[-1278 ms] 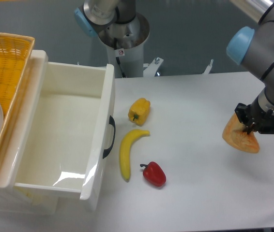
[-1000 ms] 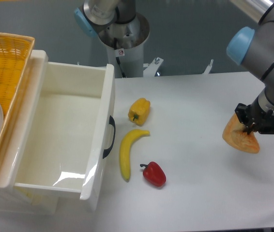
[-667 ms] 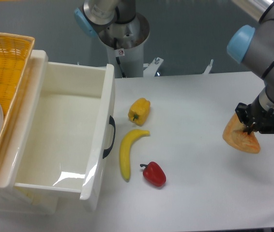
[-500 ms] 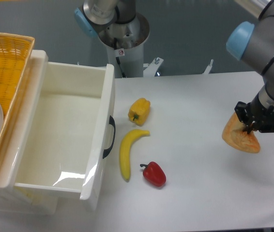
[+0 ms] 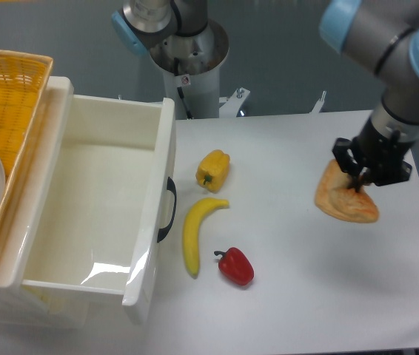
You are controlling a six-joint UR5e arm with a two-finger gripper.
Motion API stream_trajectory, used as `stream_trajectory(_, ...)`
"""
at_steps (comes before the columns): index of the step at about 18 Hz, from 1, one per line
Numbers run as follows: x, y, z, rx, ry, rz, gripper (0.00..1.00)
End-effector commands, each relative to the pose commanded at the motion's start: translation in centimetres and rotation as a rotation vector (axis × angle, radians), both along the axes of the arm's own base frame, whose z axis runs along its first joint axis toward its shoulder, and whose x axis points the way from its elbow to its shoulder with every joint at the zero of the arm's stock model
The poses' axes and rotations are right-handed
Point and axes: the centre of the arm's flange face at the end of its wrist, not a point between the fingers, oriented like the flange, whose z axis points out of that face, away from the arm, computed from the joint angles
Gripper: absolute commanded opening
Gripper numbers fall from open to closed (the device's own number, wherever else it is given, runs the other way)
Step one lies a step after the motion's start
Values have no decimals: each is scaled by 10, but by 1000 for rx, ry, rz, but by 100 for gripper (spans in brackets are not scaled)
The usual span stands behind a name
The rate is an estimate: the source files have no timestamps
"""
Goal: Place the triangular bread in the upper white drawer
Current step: 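Lift the bread and carry it over the open white drawer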
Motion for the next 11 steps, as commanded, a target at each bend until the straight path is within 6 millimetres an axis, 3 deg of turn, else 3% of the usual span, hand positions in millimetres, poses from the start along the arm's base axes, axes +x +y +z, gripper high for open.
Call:
stream_trajectory(4,37,23,26,58,-13,53,0)
stream_trajectory(11,98,39,71,162,-24,54,0)
